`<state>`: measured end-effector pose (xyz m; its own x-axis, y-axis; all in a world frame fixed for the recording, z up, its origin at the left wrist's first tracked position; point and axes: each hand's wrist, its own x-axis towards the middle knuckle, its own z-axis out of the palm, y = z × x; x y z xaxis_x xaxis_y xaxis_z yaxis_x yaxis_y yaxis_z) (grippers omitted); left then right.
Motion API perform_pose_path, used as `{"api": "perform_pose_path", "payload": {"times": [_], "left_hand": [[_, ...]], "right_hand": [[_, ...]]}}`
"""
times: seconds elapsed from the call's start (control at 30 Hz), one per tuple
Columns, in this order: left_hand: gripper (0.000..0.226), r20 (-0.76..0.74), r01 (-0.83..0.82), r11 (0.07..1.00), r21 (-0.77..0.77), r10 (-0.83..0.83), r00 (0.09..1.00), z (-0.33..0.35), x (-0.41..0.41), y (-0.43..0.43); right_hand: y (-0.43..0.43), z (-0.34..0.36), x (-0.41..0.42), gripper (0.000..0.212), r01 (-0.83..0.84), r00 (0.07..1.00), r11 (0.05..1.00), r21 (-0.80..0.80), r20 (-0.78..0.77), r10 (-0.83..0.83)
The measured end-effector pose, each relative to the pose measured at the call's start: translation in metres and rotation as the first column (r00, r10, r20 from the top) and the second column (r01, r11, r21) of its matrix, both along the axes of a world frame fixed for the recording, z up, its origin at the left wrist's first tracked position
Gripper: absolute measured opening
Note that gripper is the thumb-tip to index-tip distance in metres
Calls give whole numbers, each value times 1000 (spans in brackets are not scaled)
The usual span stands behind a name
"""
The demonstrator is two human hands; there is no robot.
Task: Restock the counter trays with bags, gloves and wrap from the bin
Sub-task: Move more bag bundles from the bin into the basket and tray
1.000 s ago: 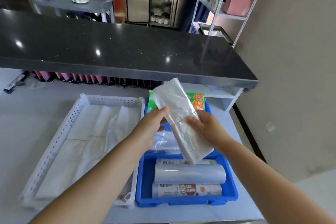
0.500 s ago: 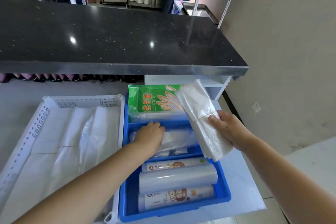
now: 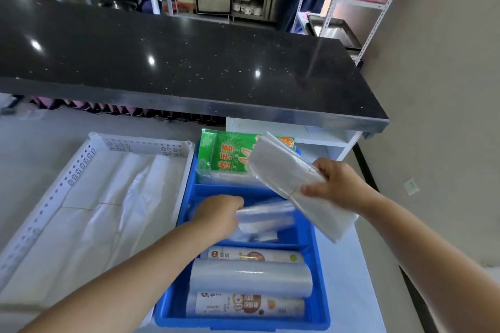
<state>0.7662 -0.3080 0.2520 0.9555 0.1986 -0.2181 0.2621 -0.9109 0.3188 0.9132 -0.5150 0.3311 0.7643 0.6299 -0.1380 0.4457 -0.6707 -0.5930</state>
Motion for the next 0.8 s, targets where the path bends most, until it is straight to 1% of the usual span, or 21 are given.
{"api": "perform_pose_path", "payload": {"times": [0.07, 0.13, 0.2, 0.27, 0.33, 0.4, 0.53, 0.67, 0.73, 0.8], "left_hand": [[13, 73, 25, 995, 93, -32, 997, 9, -7, 0], [13, 141, 57, 979, 195, -86, 986, 22, -16, 0], [23, 217, 123, 945, 302, -194, 957, 33, -30, -1], [34, 256, 180, 922, 342, -276, 927, 45, -46, -4], [37, 336, 191, 915, 356, -316, 887, 47, -59, -7], [36, 359, 213, 895, 392, -362, 860, 48, -68, -10], [31, 389, 170, 889, 426, -349, 853, 46, -82, -8], [22, 431, 149, 883, 444, -357, 829, 39, -92, -12], [21, 425, 152, 877, 456, -365, 828, 36, -92, -15], [25, 409, 164, 874, 458, -371, 834, 34, -92, -17]], "right_hand": [[8, 10, 6, 28, -58, 995, 997, -48, 76, 61], [19, 19, 9, 30, -111, 973, 987, -116, 187, 132], [33, 22, 7, 33, -179, 929, 967, -179, 293, 226], [48, 18, 1, 37, -267, 883, 935, -234, 330, 334], [62, 8, -7, 37, -355, 844, 891, -281, 315, 435], [74, -5, -15, 34, -430, 814, 846, -316, 270, 515], [89, -34, -24, 34, -485, 782, 782, -391, 207, 588], [92, -61, -30, 36, -490, 787, 772, -406, 175, 591], [91, -67, -30, 39, -476, 795, 789, -388, 194, 575], [91, -68, -28, 41, -473, 794, 795, -380, 206, 571]]}}
